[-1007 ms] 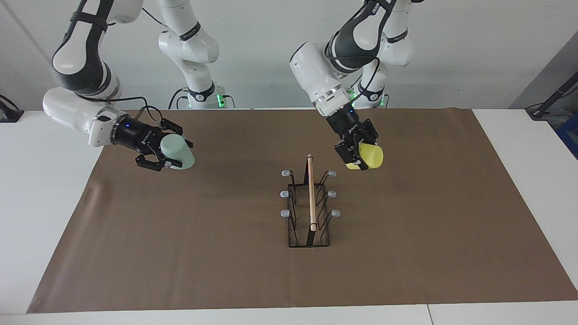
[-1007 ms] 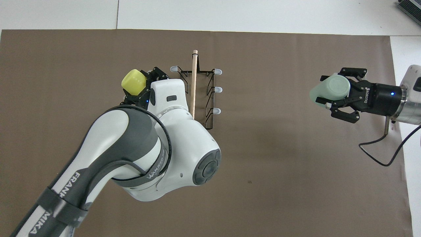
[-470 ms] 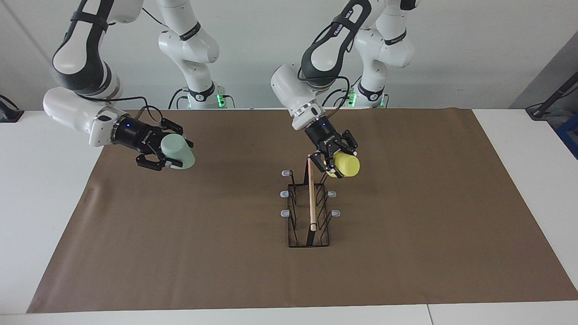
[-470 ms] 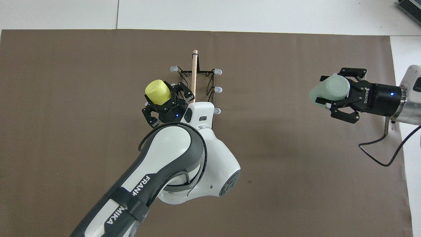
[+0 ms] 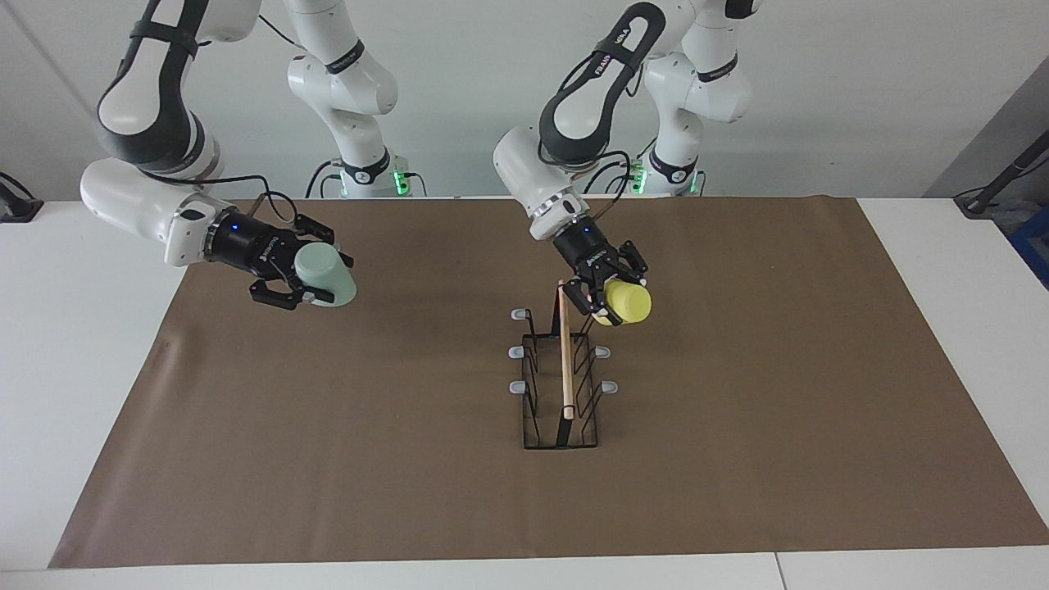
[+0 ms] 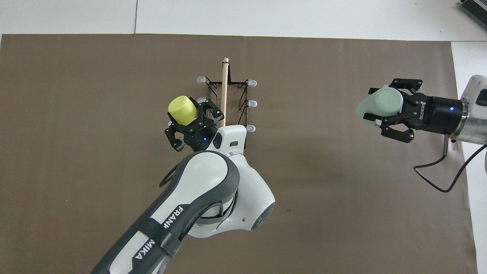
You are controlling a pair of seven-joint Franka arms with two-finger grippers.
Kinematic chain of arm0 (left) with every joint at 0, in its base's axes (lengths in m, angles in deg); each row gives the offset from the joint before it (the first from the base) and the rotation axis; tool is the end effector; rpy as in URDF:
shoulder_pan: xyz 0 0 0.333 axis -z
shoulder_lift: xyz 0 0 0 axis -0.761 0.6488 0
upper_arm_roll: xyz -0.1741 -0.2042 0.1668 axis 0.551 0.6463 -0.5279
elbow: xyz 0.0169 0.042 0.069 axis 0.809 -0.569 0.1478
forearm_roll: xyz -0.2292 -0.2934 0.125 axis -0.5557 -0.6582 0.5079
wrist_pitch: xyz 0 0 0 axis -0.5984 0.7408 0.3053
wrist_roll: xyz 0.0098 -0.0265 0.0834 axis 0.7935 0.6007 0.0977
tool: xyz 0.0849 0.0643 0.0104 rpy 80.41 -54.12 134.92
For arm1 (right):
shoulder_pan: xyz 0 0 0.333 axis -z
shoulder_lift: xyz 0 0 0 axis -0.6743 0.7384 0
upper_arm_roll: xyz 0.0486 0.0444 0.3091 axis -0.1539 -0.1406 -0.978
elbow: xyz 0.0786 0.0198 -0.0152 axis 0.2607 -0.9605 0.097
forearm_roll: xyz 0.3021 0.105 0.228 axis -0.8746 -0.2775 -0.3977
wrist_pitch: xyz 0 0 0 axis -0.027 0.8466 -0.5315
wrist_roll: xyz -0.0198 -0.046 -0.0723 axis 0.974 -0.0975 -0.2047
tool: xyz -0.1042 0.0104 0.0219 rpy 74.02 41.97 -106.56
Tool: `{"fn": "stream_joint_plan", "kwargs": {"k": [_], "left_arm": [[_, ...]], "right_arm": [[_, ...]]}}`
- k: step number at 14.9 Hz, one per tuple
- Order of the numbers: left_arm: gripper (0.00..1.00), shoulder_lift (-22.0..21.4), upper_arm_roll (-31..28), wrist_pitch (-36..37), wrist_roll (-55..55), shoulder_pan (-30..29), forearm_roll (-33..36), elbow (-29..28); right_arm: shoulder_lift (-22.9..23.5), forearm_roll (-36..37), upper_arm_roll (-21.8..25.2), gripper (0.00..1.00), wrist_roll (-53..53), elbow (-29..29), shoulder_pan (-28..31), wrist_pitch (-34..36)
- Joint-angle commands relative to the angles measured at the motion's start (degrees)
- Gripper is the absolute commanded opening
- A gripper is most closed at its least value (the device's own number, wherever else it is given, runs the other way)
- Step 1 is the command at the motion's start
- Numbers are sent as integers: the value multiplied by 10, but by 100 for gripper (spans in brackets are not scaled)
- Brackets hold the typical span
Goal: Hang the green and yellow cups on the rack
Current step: 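Lower the yellow cup onto the rack peg and open the left gripper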
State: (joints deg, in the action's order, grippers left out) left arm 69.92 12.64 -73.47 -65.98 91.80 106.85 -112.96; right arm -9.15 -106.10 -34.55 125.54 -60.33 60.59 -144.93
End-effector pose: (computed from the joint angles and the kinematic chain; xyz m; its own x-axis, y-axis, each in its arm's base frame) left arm 0.4747 -0.3788 0.4024 0.3196 0.2343 0.9181 0.5586 -0.8293 0.0172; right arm 0.5657 -0.0307 0.4613 0.1708 0.2586 0.9508 0.9465 -0.3113 -0.0854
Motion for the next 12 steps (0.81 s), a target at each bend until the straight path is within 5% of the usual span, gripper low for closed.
{"fn": "stream_joint_plan", "kwargs": {"k": [1, 12], "left_arm": [[0, 3, -11, 7, -47, 9, 17, -5], [0, 19, -11, 37, -71, 35, 17, -8]], "right_arm": [[-16, 7, -3, 0, 8, -14, -2, 0], [-8, -63, -4, 0, -6, -12, -99, -110]]}}
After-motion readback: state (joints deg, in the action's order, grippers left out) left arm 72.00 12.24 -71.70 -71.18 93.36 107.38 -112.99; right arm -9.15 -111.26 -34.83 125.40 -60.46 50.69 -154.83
